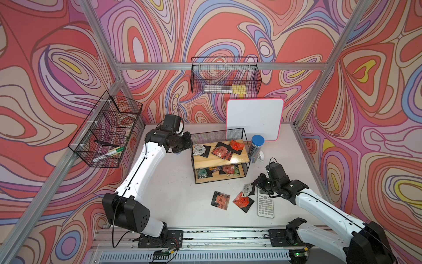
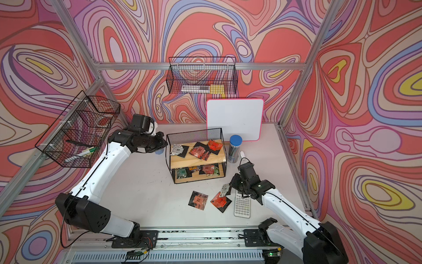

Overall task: Remove the tea bags from the shelf
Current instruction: Place the tea bag at the center of the board.

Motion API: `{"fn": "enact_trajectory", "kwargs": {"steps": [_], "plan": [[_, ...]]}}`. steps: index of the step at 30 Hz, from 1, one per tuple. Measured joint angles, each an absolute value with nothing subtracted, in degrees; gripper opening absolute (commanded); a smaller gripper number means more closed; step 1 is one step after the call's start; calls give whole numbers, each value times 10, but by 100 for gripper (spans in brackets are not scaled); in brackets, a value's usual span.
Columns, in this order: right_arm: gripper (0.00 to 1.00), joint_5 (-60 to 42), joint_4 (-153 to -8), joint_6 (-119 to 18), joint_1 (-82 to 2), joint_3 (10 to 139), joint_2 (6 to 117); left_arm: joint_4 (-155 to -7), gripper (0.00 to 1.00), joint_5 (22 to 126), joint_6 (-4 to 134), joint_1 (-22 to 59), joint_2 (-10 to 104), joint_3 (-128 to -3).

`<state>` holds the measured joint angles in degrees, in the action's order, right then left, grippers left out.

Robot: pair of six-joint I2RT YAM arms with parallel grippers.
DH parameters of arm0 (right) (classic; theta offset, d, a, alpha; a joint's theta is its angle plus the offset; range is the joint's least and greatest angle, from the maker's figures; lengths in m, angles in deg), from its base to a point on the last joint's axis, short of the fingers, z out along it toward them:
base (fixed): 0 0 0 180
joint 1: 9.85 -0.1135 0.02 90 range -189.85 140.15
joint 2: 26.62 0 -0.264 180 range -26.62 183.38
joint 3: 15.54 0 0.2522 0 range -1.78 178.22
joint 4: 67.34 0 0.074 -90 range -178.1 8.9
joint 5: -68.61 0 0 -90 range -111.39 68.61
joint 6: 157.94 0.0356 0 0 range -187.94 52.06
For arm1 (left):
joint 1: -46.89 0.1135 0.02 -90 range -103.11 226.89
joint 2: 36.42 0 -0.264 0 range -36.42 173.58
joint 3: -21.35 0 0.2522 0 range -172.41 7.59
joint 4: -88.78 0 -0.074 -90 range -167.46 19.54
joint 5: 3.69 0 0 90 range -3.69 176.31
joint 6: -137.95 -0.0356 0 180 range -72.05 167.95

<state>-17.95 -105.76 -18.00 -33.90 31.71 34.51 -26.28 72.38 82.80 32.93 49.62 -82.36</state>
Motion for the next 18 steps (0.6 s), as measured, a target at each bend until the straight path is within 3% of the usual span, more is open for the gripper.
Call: {"fn": "enact_trajectory", "kwargs": {"steps": [11, 12, 14, 16, 18], "plan": [[0, -223, -1032, -237, -283, 351, 420, -263, 3, 724, 828, 329, 496, -824], [5, -225, -1030, -239, -283, 354, 427, -263, 3, 724, 828, 329, 496, -824], [25, -229, -1031, -240, -282, 363, 437, -263, 3, 724, 828, 329, 496, -824], [40, -236, -1039, -241, -283, 372, 435, -263, 3, 724, 828, 329, 496, -824], [49, -247, -1057, -244, -282, 387, 424, -263, 3, 724, 828, 329, 496, -824]]}}
